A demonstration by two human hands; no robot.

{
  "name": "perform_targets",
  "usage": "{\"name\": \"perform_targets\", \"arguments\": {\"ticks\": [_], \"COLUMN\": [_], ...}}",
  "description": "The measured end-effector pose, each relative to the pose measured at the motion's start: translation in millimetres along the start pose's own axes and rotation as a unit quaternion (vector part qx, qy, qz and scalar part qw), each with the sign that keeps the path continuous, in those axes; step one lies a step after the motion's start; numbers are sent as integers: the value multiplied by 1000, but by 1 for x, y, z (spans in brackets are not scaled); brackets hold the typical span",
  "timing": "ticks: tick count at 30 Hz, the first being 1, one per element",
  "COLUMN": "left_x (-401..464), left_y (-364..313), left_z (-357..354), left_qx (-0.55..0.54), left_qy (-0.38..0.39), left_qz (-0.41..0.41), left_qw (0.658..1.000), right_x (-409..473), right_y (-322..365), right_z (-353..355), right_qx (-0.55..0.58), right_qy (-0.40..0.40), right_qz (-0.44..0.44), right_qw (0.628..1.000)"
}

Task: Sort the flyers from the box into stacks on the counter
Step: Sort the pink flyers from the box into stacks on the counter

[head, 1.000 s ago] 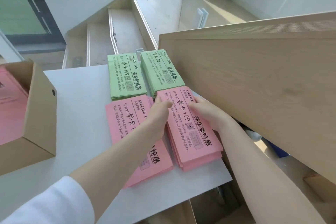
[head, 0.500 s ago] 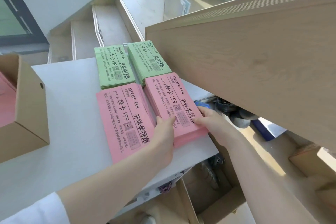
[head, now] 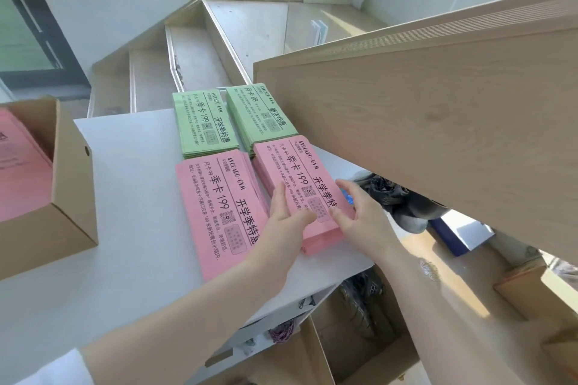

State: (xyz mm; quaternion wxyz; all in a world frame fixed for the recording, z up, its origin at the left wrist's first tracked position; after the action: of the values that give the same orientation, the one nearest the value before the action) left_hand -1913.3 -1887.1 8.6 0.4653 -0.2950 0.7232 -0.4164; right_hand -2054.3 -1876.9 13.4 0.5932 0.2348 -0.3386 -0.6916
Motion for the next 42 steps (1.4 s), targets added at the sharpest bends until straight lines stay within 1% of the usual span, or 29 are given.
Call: {"name": "perform_targets", "arguments": {"ticks": [2, 4, 7, 11, 13, 17, 19, 21, 22, 23, 24, 26, 28, 29, 31, 32, 33, 35, 36, 37, 39, 40, 42], "left_x": [-12, -21, -35, -70, -92, -127, -142, -148, -148, -146, -142, -129, -110, -100, -78, -69, -63, -55, -51, -47, -41, -39, -37], "left_y": [-13, -24, -38, -63, -77, -105, -117, -129, -134, -140, -146, -156, -164, -166, -160, -155, -152, -147, -143, -139, -137, -137, -136], "left_z": [11, 33, 81, 152, 189, 258, 298, 342, 364, 384, 405, 437, 457, 462, 467, 471, 475, 487, 495, 503, 513, 515, 517], "left_qx": [34, 67, 51, 32, 33, 65, 110, 181, 235, 301, 377, 525, 628, 671, 762, 792, 802, 805, 815, 825, 833, 831, 817], "left_qy": [1, -26, -86, -153, -186, -227, -236, -244, -247, -248, -248, -231, -190, -159, -107, -92, -89, -90, -84, -79, -74, -75, -76], "left_qz": [-42, -76, -105, -169, -203, -261, -272, -269, -264, -263, -268, -284, -292, -299, -295, -288, -289, -271, -241, -208, -177, -173, -161], "left_qw": [999, 995, 989, 973, 961, 936, 926, 914, 902, 883, 851, 768, 696, 660, 567, 530, 514, 520, 520, 519, 519, 523, 548], "right_x": [-2, 0, 7, 18, 22, 32, 35, 40, 42, 45, 49, 56, 62, 64, 69, 72, 76, 83, 85, 88, 93, 96, 103], "right_y": [22, 49, 91, 148, 182, 240, 271, 300, 312, 321, 327, 329, 327, 327, 324, 322, 320, 317, 316, 314, 310, 306, 299], "right_z": [-7, -21, -50, -94, -116, -163, -193, -225, -241, -258, -275, -310, -338, -348, -363, -368, -372, -380, -384, -388, -395, -397, -398], "right_qx": [3, 15, 15, 49, 91, 207, 222, 200, 175, 138, 93, -1, -53, -77, -154, -203, -257, -355, -392, -420, -462, -478, -495], "right_qy": [-3, 10, 47, 110, 136, 183, 201, 211, 218, 228, 240, 282, 327, 347, 376, 383, 383, 381, 383, 389, 409, 421, 435], "right_qz": [62, 104, 167, 215, 223, 203, 200, 200, 198, 192, 181, 129, 71, 60, 83, 109, 137, 200, 230, 253, 284, 288, 283], "right_qw": [998, 994, 985, 969, 961, 939, 933, 936, 940, 945, 949, 951, 941, 933, 910, 895, 877, 830, 804, 780, 734, 715, 697]}}
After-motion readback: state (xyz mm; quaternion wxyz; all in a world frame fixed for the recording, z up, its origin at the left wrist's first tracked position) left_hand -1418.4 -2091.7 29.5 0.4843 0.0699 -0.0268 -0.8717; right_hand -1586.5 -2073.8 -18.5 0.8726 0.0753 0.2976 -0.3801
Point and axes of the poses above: each hand's wrist, its own x-axis towards the middle knuckle, its own z-axis out of the back of the hand, y = z × x, the point moved 6 cm from there along x, towards the middle knuckle, and after that the axes turned 7 degrees about z, right-handed, at the moved point
